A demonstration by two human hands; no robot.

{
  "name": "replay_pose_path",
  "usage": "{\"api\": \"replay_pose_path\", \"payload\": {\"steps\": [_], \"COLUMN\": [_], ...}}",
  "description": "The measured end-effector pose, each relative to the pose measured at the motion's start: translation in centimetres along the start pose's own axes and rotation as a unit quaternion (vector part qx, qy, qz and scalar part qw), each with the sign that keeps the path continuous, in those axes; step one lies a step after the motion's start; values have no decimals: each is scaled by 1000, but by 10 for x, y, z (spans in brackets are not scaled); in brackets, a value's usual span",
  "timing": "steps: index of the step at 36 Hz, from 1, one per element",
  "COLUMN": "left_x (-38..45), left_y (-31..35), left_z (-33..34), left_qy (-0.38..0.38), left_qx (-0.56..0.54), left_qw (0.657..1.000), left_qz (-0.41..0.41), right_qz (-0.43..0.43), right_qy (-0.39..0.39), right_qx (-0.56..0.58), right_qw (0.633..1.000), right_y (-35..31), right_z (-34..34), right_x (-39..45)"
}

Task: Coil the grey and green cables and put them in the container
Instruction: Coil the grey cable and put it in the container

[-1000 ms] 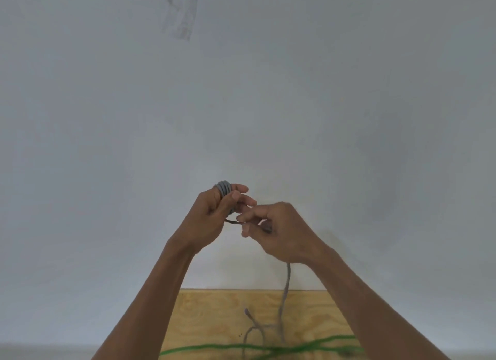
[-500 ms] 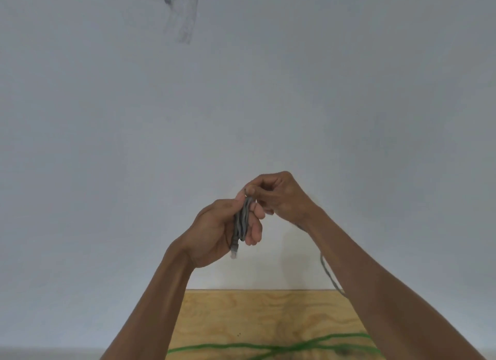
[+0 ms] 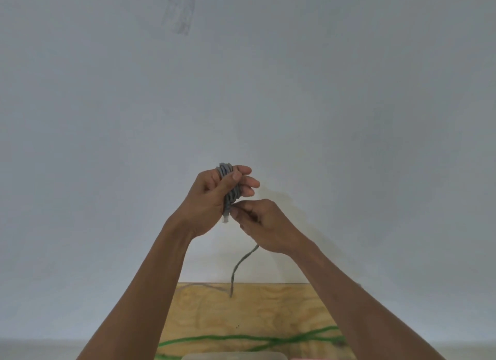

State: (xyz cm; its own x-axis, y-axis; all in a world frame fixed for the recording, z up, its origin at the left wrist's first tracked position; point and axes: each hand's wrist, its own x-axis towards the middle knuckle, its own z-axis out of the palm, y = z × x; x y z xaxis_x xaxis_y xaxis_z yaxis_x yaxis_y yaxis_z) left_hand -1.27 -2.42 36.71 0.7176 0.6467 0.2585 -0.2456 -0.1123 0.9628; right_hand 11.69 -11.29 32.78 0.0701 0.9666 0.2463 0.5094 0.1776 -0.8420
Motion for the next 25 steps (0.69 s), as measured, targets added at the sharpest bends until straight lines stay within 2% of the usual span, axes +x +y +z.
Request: {"api": "replay_pose_path", "payload": {"steps": [5, 11, 13, 17, 21, 25], "left_x": [-5, -15, -18, -24, -31, -34], "left_y": [-3, 1, 5, 3, 5, 4], "left_z": [-16, -15, -14, -7, 5, 9], "left_qy": [32, -15, -43, -103, -121, -161], "left_qx": [151, 268, 253, 199, 26, -104], "left_qw": [988, 962, 964, 966, 980, 969], "left_qz": [11, -49, -71, -125, -157, -155], "right_qz": [-6, -42, -58, -60, -51, -37], "right_qy": [-15, -39, -41, -42, -48, -56], "right_qx": [-21, -78, -85, 0, 39, 126], "right_qw": [1000, 995, 994, 997, 997, 990], "right_y": [-8, -27, -32, -39, -36, -23], "right_z": [-12, -31, -40, -56, -66, -67], "right_x": [-7, 4, 9, 21, 32, 35]}}
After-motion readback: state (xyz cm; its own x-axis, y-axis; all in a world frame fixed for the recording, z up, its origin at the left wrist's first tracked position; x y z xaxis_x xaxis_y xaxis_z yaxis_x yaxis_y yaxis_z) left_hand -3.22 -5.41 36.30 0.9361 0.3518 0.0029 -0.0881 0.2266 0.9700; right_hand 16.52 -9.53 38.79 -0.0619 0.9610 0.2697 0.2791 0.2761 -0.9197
